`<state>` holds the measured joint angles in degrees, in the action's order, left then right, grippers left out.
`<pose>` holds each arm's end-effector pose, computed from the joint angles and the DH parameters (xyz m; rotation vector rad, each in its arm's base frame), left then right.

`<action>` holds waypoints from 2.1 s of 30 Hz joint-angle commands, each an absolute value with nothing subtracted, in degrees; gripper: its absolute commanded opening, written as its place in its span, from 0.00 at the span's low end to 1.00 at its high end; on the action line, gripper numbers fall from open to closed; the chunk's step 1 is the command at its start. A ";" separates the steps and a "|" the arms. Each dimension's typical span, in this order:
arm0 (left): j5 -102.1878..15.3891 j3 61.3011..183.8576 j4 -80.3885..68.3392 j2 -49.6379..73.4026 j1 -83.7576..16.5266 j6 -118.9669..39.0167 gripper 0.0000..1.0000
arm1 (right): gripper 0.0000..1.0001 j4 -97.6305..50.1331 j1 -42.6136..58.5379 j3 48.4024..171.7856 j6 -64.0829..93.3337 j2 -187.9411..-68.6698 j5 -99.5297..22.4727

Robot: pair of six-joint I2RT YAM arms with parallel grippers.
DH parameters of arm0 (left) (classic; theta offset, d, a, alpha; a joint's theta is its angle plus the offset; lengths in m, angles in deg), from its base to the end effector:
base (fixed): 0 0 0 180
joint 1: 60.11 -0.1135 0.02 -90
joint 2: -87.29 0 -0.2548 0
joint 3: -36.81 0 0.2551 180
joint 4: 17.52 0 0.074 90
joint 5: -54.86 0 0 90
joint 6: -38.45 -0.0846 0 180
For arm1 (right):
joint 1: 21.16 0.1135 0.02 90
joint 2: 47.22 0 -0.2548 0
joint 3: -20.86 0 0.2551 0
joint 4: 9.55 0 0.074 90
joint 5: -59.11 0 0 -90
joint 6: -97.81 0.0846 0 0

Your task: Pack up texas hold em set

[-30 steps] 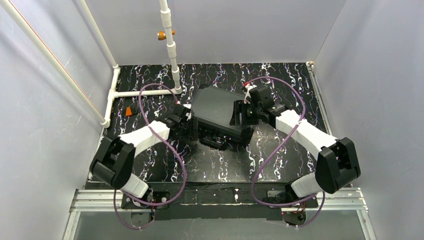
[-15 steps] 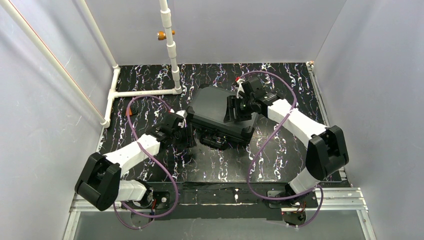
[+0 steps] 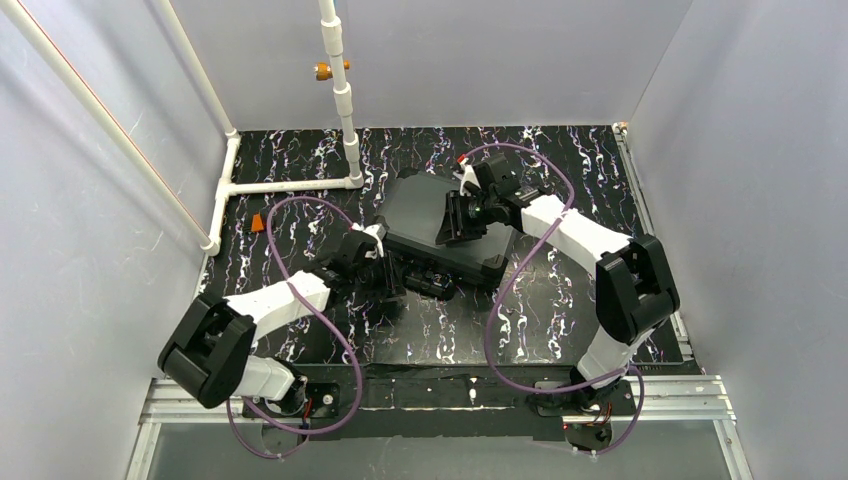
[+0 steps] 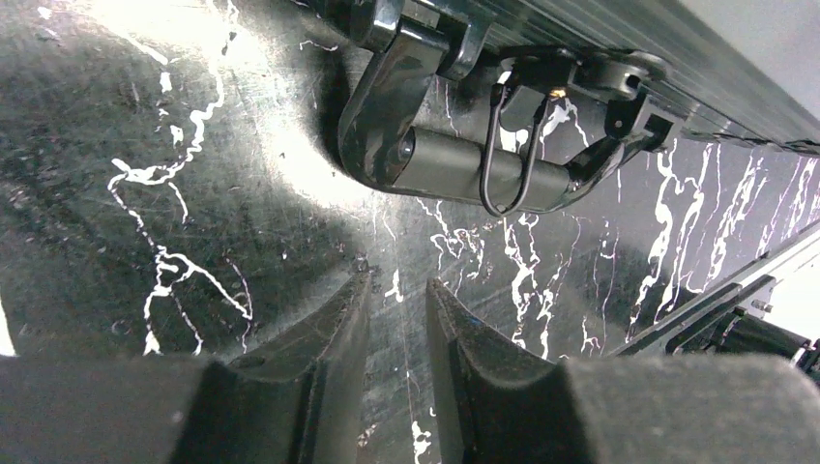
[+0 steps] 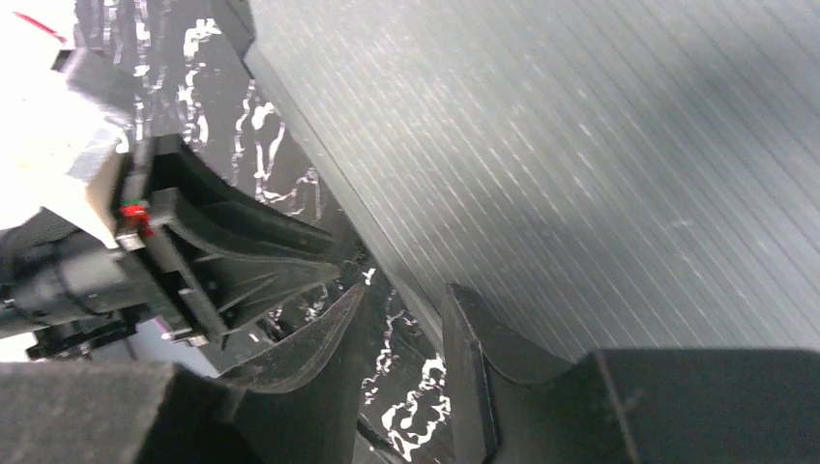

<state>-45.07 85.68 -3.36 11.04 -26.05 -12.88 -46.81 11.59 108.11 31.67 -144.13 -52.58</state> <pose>0.2434 -0.1822 0.1393 -0.0028 2.4347 -0.8194 0.3249 0.2461 0.2122 -0.3834 2.4852 0.8922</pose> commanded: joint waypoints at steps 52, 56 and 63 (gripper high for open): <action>-44.44 95.88 -7.66 -6.26 -20.34 -10.25 0.09 | 0.01 -43.20 12.37 88.85 27.72 -147.47 -46.91; -44.45 96.35 -7.61 -6.57 -20.24 -10.20 0.09 | 0.01 -42.93 12.40 88.09 27.78 -147.27 -47.02; -44.46 97.29 -7.61 -6.96 -20.05 -10.14 0.09 | 0.01 -42.84 12.36 87.43 27.85 -147.07 -46.89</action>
